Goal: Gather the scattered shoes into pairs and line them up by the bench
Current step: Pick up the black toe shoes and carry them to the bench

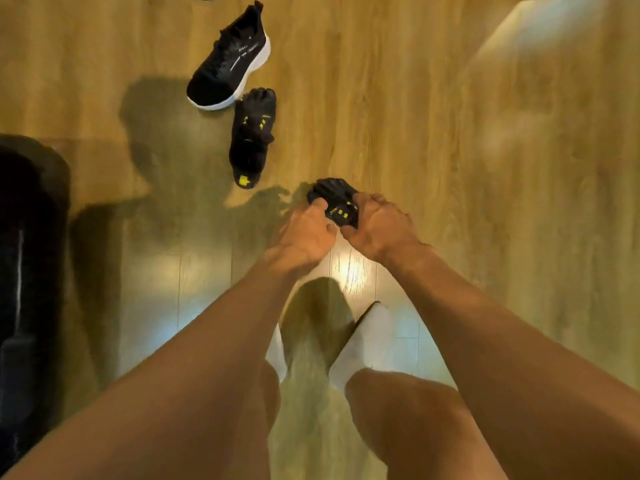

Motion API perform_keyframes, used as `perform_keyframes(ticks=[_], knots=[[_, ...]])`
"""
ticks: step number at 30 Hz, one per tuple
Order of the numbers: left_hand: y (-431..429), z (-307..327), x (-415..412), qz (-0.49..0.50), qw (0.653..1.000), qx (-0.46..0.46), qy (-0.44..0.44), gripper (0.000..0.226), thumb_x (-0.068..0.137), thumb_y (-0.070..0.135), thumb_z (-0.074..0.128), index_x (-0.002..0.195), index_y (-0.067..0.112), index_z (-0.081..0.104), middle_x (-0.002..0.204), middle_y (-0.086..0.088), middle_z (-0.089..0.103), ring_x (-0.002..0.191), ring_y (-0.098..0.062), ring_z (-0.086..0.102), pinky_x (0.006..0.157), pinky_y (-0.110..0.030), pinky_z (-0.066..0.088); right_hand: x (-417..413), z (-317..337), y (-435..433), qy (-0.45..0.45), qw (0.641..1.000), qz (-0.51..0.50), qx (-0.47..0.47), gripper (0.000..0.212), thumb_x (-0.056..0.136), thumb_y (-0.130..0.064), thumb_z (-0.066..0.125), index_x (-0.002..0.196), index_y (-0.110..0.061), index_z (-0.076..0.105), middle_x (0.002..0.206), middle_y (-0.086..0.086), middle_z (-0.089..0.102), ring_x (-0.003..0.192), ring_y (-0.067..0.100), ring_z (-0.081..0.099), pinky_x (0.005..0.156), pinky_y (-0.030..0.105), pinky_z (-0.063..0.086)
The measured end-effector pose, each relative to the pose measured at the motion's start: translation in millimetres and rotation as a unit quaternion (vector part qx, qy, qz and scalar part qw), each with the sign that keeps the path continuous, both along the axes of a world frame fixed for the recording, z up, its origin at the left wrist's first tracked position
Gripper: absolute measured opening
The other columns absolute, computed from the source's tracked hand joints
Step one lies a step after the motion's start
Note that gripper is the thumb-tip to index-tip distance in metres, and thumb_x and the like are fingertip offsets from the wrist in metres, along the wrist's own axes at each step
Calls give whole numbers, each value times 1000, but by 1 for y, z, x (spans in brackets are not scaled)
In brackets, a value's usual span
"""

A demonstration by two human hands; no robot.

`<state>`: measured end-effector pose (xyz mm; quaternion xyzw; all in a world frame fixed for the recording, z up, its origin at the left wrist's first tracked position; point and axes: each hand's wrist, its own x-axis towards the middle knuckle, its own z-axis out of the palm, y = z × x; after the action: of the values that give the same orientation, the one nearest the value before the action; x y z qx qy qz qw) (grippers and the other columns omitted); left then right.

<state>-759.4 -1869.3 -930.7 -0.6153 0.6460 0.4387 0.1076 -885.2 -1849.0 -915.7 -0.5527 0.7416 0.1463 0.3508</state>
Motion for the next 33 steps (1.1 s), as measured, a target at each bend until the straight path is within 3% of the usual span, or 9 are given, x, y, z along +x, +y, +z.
perform_keyframes(ticks=[9, 14, 16, 18, 21, 23, 27, 30, 33], knots=[[-47, -194, -45, -277, 957, -45, -71, 65, 88, 39, 60, 139, 14, 29, 138, -16, 30, 115, -37, 50, 93, -47, 48, -35, -185, -58, 59, 986, 127, 87, 94, 73, -53, 73, 147, -21, 23, 138, 9, 37, 128, 33, 40, 100, 54, 40], [-50, -252, -55, -466, 842, -136, -235, 97, 86, 50, 60, 152, 6, 3, 152, -22, 10, 119, -37, 48, 85, -43, 48, -29, -242, -67, 116, 964, 198, 137, 114, 69, -62, 72, 151, -13, 9, 142, 19, 30, 128, 37, 39, 97, 52, 45], [-45, -269, -53, -493, 799, -229, -256, 87, 94, 36, 53, 150, 0, -3, 152, -26, 9, 112, -34, 52, 74, -38, 47, -24, -258, -63, 150, 963, 184, 132, 122, 67, -55, 78, 152, -13, 0, 140, 21, 25, 125, 42, 38, 94, 56, 46], [-51, -274, -48, -521, 769, -284, -238, 77, 94, 19, 50, 149, -4, 0, 146, -24, 18, 101, -31, 55, 64, -35, 43, -23, -264, -60, 156, 965, 172, 121, 117, 70, -48, 78, 151, -14, 1, 136, 20, 26, 120, 43, 41, 91, 57, 47], [-68, -269, -39, -564, 737, -305, -211, 73, 93, 27, 55, 149, 3, 16, 137, -14, 28, 89, -24, 51, 61, -34, 43, -27, -261, -57, 128, 975, 166, 67, 89, 80, -46, 66, 146, -13, 18, 126, 18, 35, 110, 37, 49, 89, 51, 50], [-79, -257, -36, -551, 744, -337, -173, 62, 96, 33, 49, 148, 9, 24, 137, -9, 34, 96, -22, 52, 69, -31, 49, -31, -250, -60, 78, 988, 133, 26, 75, 84, -43, 60, 143, -9, 26, 121, 14, 44, 103, 30, 52, 88, 41, 49], [-109, -233, -42, -435, 841, -309, -93, 64, 94, 22, 49, 150, 17, 18, 154, -8, 20, 125, -30, 45, 93, -42, 48, -50, -226, -84, -124, 986, -100, -41, 25, 80, -16, 63, 104, -15, 54, 88, 7, 61, 77, 22, 61, 60, 28, 49], [-125, -218, -54, -326, 885, -330, 42, 62, 90, 10, 48, 148, 15, 28, 158, -4, 19, 132, -32, 41, 105, -45, 39, -68, -220, -95, -327, 896, -293, -72, 34, 70, -3, 60, 101, -18, 59, 85, 13, 66, 74, 28, 65, 57, 29, 50], [-131, -201, -63, -255, 879, -372, 157, 56, 88, 6, 42, 143, 14, 40, 156, -1, 29, 138, -23, 35, 115, -34, 26, -80, -217, -95, -445, 815, -366, -69, 25, 66, -6, 50, 88, -10, 62, 73, 13, 66, 62, 28, 62, 58, 29, 49]])
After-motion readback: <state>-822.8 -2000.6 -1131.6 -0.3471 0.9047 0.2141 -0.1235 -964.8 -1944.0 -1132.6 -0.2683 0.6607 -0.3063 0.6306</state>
